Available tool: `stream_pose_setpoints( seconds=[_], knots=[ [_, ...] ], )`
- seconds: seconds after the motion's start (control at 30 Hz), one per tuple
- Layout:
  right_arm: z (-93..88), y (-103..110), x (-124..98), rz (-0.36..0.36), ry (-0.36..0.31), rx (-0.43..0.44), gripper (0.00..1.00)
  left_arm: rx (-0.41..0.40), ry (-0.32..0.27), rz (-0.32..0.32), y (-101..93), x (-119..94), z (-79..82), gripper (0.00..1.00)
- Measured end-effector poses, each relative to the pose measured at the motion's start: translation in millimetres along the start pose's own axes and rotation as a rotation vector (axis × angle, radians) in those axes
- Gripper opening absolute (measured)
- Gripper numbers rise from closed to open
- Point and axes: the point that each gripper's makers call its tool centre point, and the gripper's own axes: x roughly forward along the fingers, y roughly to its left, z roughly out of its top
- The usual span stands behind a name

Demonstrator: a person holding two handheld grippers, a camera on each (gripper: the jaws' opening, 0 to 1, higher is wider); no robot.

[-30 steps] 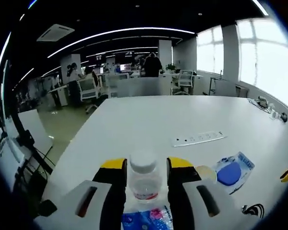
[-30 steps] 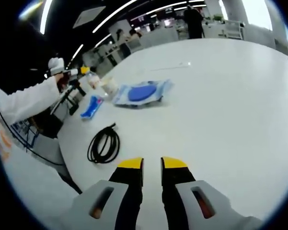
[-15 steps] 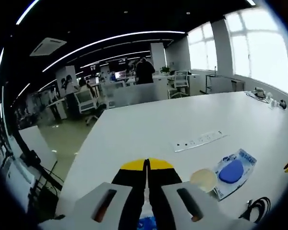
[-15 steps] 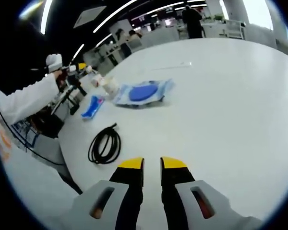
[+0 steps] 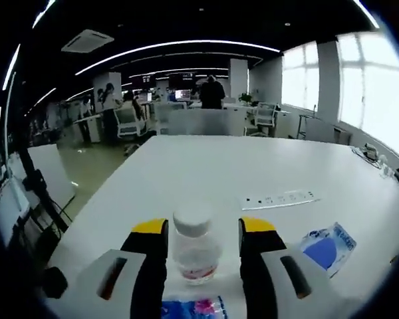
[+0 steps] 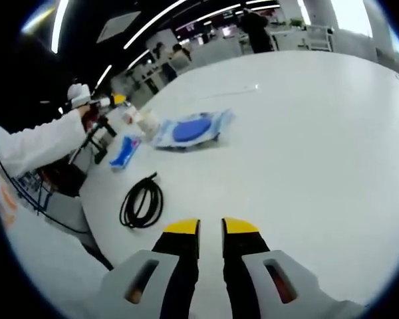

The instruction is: Arrange the tabletop items into an orderly group along one side of the table until the central work area is clear of visible clutter.

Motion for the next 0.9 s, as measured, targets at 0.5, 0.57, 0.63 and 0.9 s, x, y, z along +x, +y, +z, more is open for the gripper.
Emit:
stream_pose_setpoints(
  seconds=[0.5,0.57,0.63,0.9],
  knots=[
    [-1.6,5,3,0.008,0.004,0.0,0.09,0.026,0.012,-0.023,2.2,-6,-0.8,0.19],
    [-1.8,4,3,0.006,0.002,0.001,0.09,0.049,0.007,-0.043,-3.0,-9,2.0,0.19],
    [-3.1,4,3,0.006,0.005,0.0,0.09,0.064,-0.001,-0.051,-9.5,-15,6.5,0.19],
    [-2.9,4,2,0.008,-0.004,0.004,0.09,0.06,-0.013,-0.1,-18.7,-19,4.9,0.19]
  ],
)
